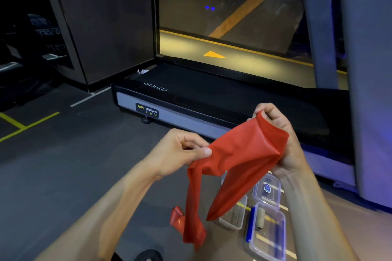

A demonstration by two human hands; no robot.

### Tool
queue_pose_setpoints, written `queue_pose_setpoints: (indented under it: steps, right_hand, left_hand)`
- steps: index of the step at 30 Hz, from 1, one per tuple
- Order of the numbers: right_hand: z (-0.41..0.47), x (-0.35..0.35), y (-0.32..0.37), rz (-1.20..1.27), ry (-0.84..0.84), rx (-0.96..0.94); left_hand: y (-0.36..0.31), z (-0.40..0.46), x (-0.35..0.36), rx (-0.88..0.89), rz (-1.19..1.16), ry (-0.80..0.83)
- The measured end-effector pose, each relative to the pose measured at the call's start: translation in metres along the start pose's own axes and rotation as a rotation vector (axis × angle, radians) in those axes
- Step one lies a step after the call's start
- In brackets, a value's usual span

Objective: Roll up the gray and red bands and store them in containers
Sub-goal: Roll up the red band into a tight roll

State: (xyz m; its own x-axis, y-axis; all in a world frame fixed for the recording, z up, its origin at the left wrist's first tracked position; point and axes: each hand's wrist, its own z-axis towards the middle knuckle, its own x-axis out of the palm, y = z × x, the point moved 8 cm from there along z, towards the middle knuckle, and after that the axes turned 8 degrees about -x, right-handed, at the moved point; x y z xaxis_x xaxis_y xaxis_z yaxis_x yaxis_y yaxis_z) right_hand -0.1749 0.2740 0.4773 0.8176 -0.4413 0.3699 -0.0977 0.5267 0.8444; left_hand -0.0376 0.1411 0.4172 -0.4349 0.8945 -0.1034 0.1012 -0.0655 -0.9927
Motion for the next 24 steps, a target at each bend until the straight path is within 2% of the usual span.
queue_pose_setpoints:
  steps: [9, 19, 21, 24]
  right_hand:
    - [0.001, -0.003, -0.004, -0.018, 0.044, -0.005]
    - [0.001, -0.009, -0.003, -0.056, 0.047, 0.007]
    - [0.000, -0.013, -0.002, -0.075, 0.041, 0.009]
    - [-0.002, -0.018, -0.002, -0.148, 0.034, 0.015]
  left_hand:
    - [-0.004, 0.000, -0.004, 0.038, 0.019, -0.034]
    - [-0.005, -0.001, -0.002, 0.081, 0.083, 0.039]
    - [-0.007, 0.000, -0.003, 0.075, 0.095, 0.087]
    - [-0.007, -0.006, 0.002, 0.003, -0.020, 0.304]
